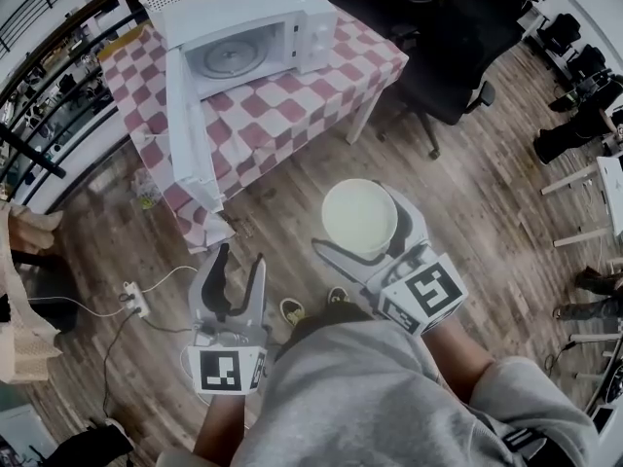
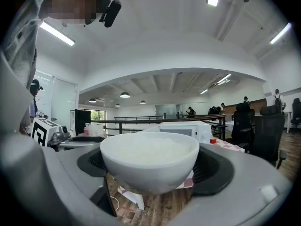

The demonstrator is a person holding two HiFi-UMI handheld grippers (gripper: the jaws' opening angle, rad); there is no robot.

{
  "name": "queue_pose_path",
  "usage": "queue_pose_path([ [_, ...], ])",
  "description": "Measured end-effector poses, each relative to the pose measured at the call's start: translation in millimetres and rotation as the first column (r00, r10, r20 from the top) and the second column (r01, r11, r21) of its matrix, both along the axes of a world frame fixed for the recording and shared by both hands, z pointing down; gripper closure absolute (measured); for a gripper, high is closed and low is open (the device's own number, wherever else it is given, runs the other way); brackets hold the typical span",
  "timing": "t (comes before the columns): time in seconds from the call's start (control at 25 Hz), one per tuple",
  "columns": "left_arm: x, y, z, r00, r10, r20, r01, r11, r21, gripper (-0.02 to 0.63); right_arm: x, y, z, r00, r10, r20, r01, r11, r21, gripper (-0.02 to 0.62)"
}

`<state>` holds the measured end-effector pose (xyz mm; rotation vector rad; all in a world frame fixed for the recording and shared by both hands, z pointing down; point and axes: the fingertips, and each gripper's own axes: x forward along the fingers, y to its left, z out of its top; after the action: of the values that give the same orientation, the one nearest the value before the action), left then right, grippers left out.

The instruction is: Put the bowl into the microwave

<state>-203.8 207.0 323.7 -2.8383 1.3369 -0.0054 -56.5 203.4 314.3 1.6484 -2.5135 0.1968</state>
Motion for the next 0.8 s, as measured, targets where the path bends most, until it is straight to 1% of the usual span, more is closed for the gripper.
queue_pose_path([
  [0.48,-16.1,2.5,-6.1,1.000,-0.018,-0.006,0.018,1.000,0.021,0.405,-11.9,6.4,-2.8,1.000,0.011,-0.010,-0.011,1.000,0.003,0.075],
  [0.8,-11.8,0.6,-8.8,1.000,-0.021,-0.006,0.021,0.999,0.029,0.403,-5.3,6.1,0.4,1.000,0.022,0.006,-0.022,1.000,0.003,0.075],
])
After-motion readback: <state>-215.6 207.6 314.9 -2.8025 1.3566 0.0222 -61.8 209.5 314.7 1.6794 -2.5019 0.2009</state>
